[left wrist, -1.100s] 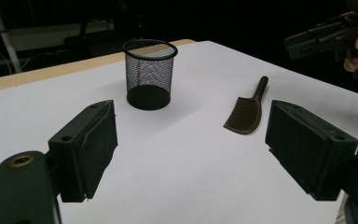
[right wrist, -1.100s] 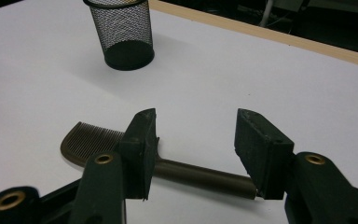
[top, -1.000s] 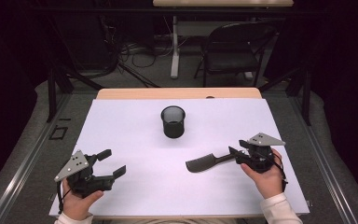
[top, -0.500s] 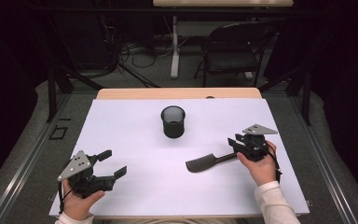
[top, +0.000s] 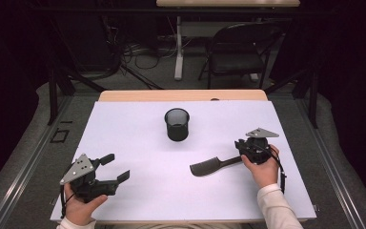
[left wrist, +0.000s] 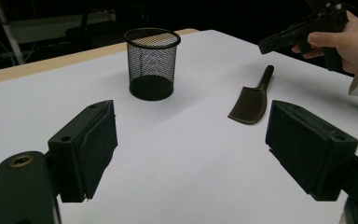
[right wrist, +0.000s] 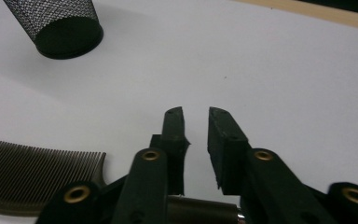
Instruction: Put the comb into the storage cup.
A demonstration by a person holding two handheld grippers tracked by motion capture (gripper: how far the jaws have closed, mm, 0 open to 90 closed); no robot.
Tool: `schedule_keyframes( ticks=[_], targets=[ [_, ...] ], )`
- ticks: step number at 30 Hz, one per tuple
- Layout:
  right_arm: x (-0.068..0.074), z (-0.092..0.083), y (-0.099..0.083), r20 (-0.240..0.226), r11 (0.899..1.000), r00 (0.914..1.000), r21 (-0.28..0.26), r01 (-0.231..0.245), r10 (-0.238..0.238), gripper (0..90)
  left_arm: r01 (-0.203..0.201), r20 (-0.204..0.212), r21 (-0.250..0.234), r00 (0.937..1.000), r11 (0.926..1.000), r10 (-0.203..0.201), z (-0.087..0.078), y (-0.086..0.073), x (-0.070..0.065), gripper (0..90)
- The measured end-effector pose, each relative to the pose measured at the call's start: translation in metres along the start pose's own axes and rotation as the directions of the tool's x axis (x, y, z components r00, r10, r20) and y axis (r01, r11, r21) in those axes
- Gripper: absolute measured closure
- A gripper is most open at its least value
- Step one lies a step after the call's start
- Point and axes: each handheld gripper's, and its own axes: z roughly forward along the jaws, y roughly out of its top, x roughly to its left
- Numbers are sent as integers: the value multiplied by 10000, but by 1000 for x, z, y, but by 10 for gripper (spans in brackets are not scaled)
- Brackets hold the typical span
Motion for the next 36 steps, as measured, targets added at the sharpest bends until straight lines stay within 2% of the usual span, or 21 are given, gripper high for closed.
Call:
schedule_keyframes(
  ticks=[5,13,20,36],
  targets=[
    [-6,4,-5,61,9995,9999,298,-108,106,900,85,-49,20,10000,10000,-85,1,-1,1,168],
    [-9,9,-10,118,9979,9999,646,-66,58,900,77,-84,16,9999,10000,-77,1,-1,1,168],
    [-6,15,-13,73,9939,9996,1071,249,-258,900,79,-22,0,10000,10000,-79,1,-1,1,168],
    [-6,19,-21,-127,9873,9996,1570,255,-238,900,139,-102,50,9999,9999,-139,1,-2,2,168]
  ],
)
